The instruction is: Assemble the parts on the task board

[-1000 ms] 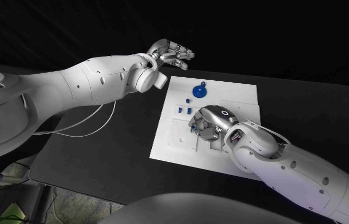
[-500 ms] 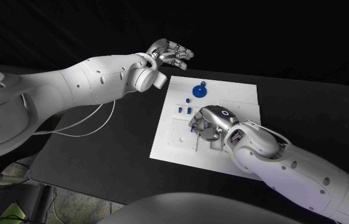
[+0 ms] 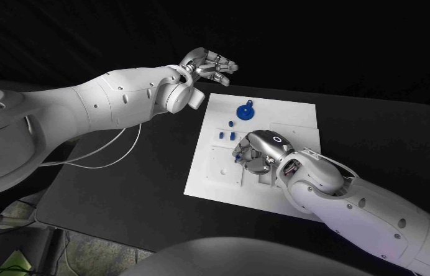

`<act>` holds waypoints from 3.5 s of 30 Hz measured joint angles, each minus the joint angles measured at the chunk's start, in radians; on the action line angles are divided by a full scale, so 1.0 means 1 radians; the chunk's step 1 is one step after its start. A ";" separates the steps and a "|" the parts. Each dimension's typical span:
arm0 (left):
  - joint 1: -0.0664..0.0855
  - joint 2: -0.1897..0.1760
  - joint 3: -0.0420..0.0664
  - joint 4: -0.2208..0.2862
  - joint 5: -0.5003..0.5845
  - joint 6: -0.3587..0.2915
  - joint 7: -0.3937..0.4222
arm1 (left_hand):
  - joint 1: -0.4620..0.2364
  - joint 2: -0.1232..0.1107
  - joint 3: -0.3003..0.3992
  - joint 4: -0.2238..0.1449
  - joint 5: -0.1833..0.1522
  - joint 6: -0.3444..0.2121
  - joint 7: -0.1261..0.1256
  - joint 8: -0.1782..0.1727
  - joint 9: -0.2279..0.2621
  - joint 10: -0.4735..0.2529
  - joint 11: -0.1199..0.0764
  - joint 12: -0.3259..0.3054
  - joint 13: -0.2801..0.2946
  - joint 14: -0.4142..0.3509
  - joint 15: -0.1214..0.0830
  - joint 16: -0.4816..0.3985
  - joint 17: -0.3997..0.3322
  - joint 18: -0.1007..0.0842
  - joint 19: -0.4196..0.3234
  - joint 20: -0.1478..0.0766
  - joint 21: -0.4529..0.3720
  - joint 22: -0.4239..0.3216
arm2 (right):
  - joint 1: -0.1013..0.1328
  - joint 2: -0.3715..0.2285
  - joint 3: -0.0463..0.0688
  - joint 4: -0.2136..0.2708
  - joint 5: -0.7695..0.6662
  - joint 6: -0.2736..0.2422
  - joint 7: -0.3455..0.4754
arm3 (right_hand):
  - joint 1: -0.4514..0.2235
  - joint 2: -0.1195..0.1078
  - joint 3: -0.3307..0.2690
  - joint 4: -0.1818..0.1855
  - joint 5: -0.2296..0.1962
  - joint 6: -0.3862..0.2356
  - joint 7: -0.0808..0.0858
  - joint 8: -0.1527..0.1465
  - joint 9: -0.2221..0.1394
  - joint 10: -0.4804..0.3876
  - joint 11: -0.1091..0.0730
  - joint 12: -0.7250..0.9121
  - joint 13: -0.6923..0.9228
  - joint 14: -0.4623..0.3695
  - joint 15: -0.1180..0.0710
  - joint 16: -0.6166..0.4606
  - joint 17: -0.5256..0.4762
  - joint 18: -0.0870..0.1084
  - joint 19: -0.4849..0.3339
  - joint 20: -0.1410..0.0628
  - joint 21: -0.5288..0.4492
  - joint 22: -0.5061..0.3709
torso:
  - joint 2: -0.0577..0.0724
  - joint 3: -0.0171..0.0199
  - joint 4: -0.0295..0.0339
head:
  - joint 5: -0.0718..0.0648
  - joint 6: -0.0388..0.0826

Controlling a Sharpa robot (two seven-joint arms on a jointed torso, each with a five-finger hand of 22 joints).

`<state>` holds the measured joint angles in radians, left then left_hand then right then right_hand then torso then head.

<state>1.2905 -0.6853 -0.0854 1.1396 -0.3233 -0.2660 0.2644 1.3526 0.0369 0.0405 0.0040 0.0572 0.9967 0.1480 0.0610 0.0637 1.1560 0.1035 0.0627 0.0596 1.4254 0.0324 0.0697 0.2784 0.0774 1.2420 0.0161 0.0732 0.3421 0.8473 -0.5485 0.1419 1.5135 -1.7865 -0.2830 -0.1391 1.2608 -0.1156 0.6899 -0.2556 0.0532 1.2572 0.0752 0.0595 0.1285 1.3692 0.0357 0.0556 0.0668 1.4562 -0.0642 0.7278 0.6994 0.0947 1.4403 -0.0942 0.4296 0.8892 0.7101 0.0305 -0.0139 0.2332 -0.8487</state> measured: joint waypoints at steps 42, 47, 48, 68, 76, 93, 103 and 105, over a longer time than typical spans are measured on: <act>0.000 0.003 0.000 -0.001 -0.003 0.006 -0.011 | 0.000 0.000 -0.003 -0.003 0.000 0.000 0.000 0.000 0.000 0.000 0.000 0.000 0.000 0.000 0.000 0.000 0.000 0.000 0.000 0.000 0.000 -0.005 | 0.006 0.013 0.006 -0.005 -0.031 0.076 -0.028 | 0.004 0.004 -0.006 -0.011 0.001 -0.002 -0.001 -0.003 -0.001 0.014 -0.018 0.002 -0.002 -0.004 -0.004 0.007 -0.006 0.014 0.005 0.005 -0.022 0.040 | 0.000 -0.0014 -0.0001 | -0.003 -0.005; 0.000 0.004 0.000 -0.001 -0.003 0.007 -0.012 | 0.000 0.000 -0.003 -0.003 0.000 0.000 0.000 0.000 0.000 0.000 0.000 0.000 0.000 0.000 0.000 0.000 0.000 0.000 0.000 0.000 0.000 -0.004 | 0.006 0.015 0.005 -0.004 -0.036 0.080 -0.030 | 0.004 0.004 -0.007 -0.012 0.001 -0.002 -0.001 0.001 -0.005 0.016 -0.020 0.002 0.001 -0.004 -0.004 0.007 -0.007 0.015 0.005 0.005 -0.028 0.047 | 0.000 -0.0013 0.0001 | -0.004 -0.005; 0.000 0.004 0.000 -0.002 -0.003 0.007 -0.012 | 0.000 0.000 -0.003 -0.003 0.000 0.000 0.000 0.000 0.000 0.000 0.000 0.000 0.000 0.000 0.000 0.000 0.000 0.000 0.000 0.000 0.000 -0.004 | 0.006 0.015 0.005 -0.004 -0.037 0.081 -0.031 | 0.004 0.004 -0.007 -0.012 0.002 -0.002 -0.002 0.001 -0.005 0.016 -0.020 0.002 0.001 -0.004 -0.004 0.007 -0.007 0.015 0.005 0.005 -0.028 0.047 | 0.000 -0.0013 0.0002 | -0.004 -0.005; 0.000 0.004 0.000 -0.003 -0.004 0.010 -0.015 | 0.004 0.004 -0.007 0.001 0.000 0.000 0.000 0.000 0.000 0.000 0.000 0.000 0.000 0.000 0.000 0.000 -0.001 0.000 0.000 0.000 0.000 -0.009 | 0.002 0.010 0.001 0.000 -0.024 0.081 -0.031 | 0.009 -0.044 -0.042 -0.023 0.076 -0.128 0.046 0.004 -0.059 -0.241 0.059 0.006 -0.007 -0.032 0.035 0.013 -0.013 0.069 -0.025 0.040 -0.037 0.099 | 0.000 -0.0016 0.0004 | -0.003 -0.004; 0.000 0.002 0.000 -0.003 -0.004 0.013 -0.018 | 0.004 0.004 -0.007 0.001 0.000 0.000 0.000 0.000 0.000 0.000 0.000 0.000 0.000 0.000 0.000 0.000 -0.001 0.000 0.000 0.000 0.000 -0.009 | 0.001 -0.006 0.000 0.016 -0.008 0.065 -0.033 | 0.012 -0.052 -0.069 -0.022 0.102 -0.133 0.051 0.004 -0.059 -0.265 0.068 0.004 -0.009 -0.035 0.037 0.016 -0.027 0.078 -0.022 0.050 -0.047 0.106 | 0.000 -0.0010 0.0004 | -0.004 0.000; 0.000 -0.002 0.000 -0.006 -0.005 0.016 -0.022 | 0.004 0.004 -0.007 0.001 0.000 0.000 0.000 0.000 0.001 0.000 0.000 0.000 0.000 -0.003 0.003 0.000 -0.001 0.000 0.000 0.000 0.000 -0.013 | 0.005 -0.129 0.106 0.135 0.064 0.047 -0.060 | -0.019 -0.052 -0.096 0.008 0.139 -0.139 0.046 0.004 -0.059 -0.216 0.048 0.004 -0.009 -0.030 0.034 0.046 -0.029 0.073 0.014 0.046 -0.086 0.107 | -0.001 -0.0013 -0.0014 | -0.026 0.024; 0.000 -0.006 -0.001 -0.006 -0.005 0.017 -0.022 | 0.004 0.004 -0.007 0.001 0.000 0.000 0.000 0.000 0.001 0.000 0.000 0.000 0.000 -0.003 0.003 0.000 -0.001 0.000 0.000 0.000 0.000 -0.012 | 0.038 -0.233 0.181 0.152 0.171 0.118 -0.070 | 0.026 -0.023 -0.459 0.070 0.202 -0.187 0.026 0.004 -0.060 -0.273 0.061 0.004 -0.008 -0.035 0.045 0.052 -0.043 0.066 0.027 0.051 -0.160 0.042 | -0.001 -0.0013 -0.0033 | -0.037 0.037; 0.000 -0.006 -0.001 -0.006 -0.006 0.017 -0.022 | 0.004 0.004 -0.007 0.001 0.000 0.000 0.000 0.000 0.001 0.000 0.000 0.000 0.000 -0.003 0.003 0.000 -0.001 0.000 0.000 0.000 0.000 -0.012 | 0.042 -0.244 0.184 0.147 0.180 0.137 -0.071 | 0.044 -0.022 -0.490 0.083 0.183 -0.207 0.025 0.004 -0.062 -0.287 0.065 0.004 -0.008 -0.035 0.045 0.052 -0.046 0.066 0.025 0.055 -0.167 0.035 | -0.002 -0.0012 -0.0038 | -0.037 0.039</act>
<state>1.2905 -0.6916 -0.0859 1.1340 -0.3290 -0.2494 0.2420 1.3566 0.0409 0.0340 0.0049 0.0572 0.9967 0.1480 0.0610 0.0643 1.1560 0.1035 0.0627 0.0596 1.4220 0.0359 0.0697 0.2776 0.0774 1.2420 0.0160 0.0731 0.3296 0.8896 -0.7925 0.3262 1.6604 -1.6061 -0.1461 -0.2100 1.3047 -0.1376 0.2003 -0.1726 0.2359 1.0503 0.1000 0.0636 0.0669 1.0825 0.1004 0.0599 0.0593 1.4209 -0.0187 0.7802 0.6531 0.1608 1.4657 -0.0395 0.2629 0.9241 0.7086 0.0292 -0.0177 0.1964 -0.8097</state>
